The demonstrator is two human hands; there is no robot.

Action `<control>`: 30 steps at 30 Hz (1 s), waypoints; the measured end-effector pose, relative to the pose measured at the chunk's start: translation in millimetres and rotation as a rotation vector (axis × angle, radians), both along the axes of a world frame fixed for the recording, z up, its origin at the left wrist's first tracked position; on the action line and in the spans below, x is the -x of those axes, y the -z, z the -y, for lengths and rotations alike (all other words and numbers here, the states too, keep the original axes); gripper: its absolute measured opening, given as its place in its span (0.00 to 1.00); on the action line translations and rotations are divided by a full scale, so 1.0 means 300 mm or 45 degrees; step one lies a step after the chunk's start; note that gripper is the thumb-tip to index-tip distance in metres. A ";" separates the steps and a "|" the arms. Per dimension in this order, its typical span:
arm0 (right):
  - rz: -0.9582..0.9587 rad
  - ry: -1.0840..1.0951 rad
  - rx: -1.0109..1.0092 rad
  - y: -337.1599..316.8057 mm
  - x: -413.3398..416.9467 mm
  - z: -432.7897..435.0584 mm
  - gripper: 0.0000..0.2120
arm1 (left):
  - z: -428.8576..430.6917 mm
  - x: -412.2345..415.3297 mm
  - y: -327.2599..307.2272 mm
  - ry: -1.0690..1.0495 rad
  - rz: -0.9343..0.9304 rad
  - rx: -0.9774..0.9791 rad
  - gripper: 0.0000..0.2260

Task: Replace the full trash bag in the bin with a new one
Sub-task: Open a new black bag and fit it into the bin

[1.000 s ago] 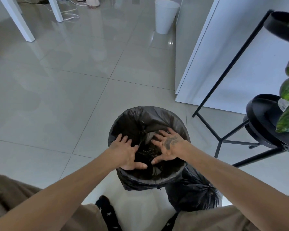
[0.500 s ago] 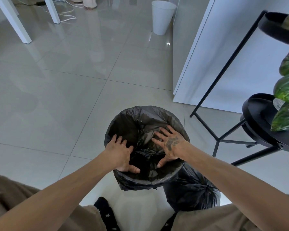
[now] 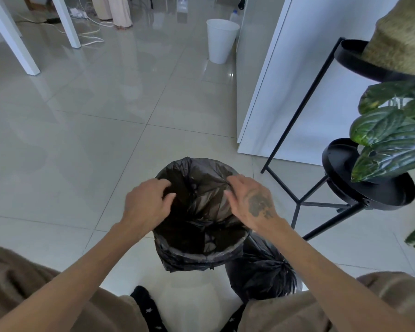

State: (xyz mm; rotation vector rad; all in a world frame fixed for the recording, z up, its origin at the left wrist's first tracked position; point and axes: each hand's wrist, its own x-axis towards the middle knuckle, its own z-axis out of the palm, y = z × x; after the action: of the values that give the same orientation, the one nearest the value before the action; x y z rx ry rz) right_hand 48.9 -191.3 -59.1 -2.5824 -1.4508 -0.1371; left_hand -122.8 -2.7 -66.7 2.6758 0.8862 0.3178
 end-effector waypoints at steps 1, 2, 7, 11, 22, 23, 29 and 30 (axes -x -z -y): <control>-0.034 0.162 -0.057 -0.004 0.010 0.035 0.15 | -0.007 0.017 -0.001 -0.098 -0.002 0.022 0.16; -0.078 0.310 -0.071 -0.001 0.025 0.070 0.17 | -0.010 0.035 0.004 -0.175 -0.009 0.051 0.17; -0.359 0.652 0.133 0.094 0.139 0.199 0.40 | 0.037 0.094 0.056 -0.293 -0.083 0.117 0.23; -0.769 0.702 0.114 0.152 0.215 0.185 0.52 | 0.063 0.118 0.095 -0.389 -0.070 0.287 0.32; -0.939 0.878 -0.144 0.166 0.293 0.137 0.50 | 0.126 0.143 0.161 -0.471 0.358 1.217 0.18; -0.946 0.895 -0.150 0.161 0.292 0.138 0.48 | 0.129 0.144 0.164 -0.484 0.367 1.289 0.15; -1.020 0.916 -0.345 0.086 0.232 0.117 0.44 | 0.114 0.069 0.104 -0.464 0.461 1.351 0.12; -1.021 0.915 -0.388 0.066 0.199 0.109 0.44 | 0.105 0.032 0.083 -0.449 0.490 1.347 0.11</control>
State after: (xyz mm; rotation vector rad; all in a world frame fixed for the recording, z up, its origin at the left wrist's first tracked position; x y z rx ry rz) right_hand -10.8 -223.9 -78.9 -2.3249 -0.1985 0.4885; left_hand -132.4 -34.2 -91.4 1.4382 1.0061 0.3038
